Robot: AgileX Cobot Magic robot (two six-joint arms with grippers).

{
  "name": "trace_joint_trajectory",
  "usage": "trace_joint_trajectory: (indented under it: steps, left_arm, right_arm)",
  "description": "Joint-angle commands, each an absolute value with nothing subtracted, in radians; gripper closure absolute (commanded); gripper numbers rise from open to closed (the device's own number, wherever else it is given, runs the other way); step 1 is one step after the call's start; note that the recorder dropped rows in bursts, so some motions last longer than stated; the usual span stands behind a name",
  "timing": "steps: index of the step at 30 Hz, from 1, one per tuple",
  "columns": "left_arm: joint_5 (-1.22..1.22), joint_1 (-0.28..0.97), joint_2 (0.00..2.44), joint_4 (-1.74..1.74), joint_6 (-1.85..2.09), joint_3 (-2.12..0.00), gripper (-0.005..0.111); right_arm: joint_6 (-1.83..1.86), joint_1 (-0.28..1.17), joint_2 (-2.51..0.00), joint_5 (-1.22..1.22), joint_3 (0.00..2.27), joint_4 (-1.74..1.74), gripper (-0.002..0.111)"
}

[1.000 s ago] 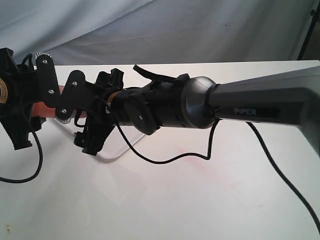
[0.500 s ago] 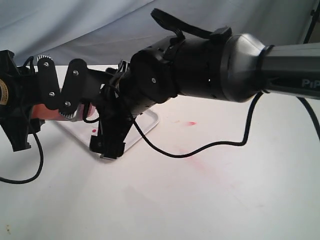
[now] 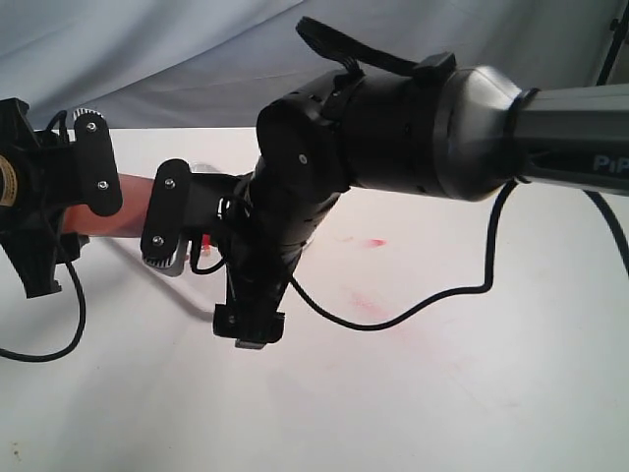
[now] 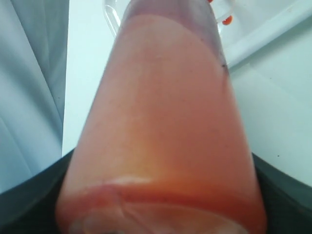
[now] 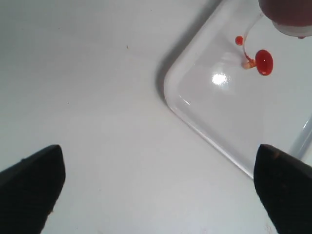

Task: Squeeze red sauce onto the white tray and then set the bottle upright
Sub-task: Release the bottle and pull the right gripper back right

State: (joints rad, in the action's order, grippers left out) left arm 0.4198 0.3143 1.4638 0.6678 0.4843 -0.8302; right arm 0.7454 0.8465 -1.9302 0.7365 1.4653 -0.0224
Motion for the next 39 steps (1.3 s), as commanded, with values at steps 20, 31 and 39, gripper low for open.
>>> trace_joint_trajectory:
  steps: [20,31,39]
  left_arm:
    - [0.423,0.314,1.267,0.555,0.472,-0.838,0.107]
    - [0.452,0.314,1.164,0.460,0.474,-0.838,0.107]
    - [0.449,0.314,1.094,0.427,0.525,-0.807,0.107]
  right_arm:
    - [0.687,0.848,-1.924,0.769,1.467,-0.174,0.003]
    - [0.531,0.848,-1.926,0.729,1.467,-0.174,0.003]
    - [0.470,0.836,-1.926,0.545,1.314,-0.383,0.005]
